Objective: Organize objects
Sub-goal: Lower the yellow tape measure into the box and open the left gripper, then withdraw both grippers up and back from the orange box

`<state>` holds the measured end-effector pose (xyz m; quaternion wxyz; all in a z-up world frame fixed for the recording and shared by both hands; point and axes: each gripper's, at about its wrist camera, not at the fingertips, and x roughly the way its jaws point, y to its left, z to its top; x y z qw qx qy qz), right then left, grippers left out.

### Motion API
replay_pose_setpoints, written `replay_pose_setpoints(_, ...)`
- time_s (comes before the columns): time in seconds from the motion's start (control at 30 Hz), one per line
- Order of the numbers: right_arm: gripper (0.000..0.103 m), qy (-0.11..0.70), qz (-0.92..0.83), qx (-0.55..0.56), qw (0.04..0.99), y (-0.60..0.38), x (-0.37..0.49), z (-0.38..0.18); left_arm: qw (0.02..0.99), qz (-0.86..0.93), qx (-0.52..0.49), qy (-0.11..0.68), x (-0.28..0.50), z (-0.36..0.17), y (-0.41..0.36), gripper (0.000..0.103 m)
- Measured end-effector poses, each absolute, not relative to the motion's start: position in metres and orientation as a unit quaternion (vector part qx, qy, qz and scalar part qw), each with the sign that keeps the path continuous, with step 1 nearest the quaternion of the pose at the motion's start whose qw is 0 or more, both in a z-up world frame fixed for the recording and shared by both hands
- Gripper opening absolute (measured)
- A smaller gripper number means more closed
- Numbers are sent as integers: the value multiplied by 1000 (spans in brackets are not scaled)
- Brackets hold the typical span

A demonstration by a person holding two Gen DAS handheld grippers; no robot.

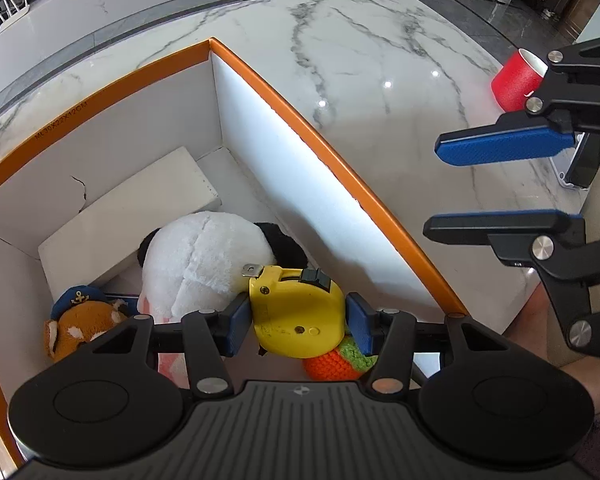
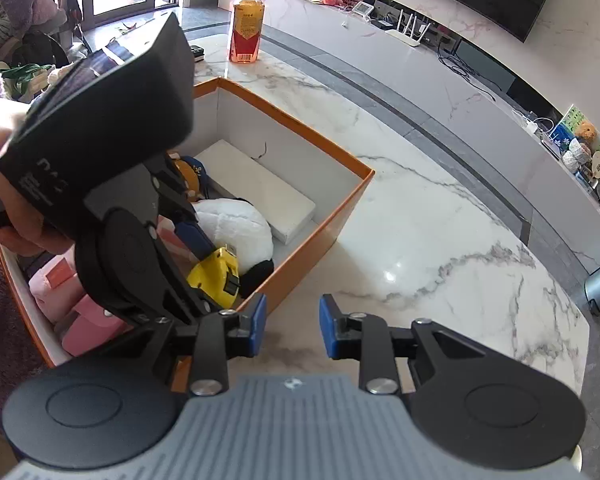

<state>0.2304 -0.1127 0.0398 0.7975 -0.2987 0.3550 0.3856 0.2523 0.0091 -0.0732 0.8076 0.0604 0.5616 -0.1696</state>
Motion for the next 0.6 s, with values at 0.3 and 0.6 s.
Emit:
replay_pose_setpoints(0.3,30,354,387,-301,796,-112,226,39,808,-179,41,560,251,-68,22,60)
replay_pose_setpoints(0.6,30,351,386,-311,794,-106,218,40,831,-178,47,524,232,-29,31,35)
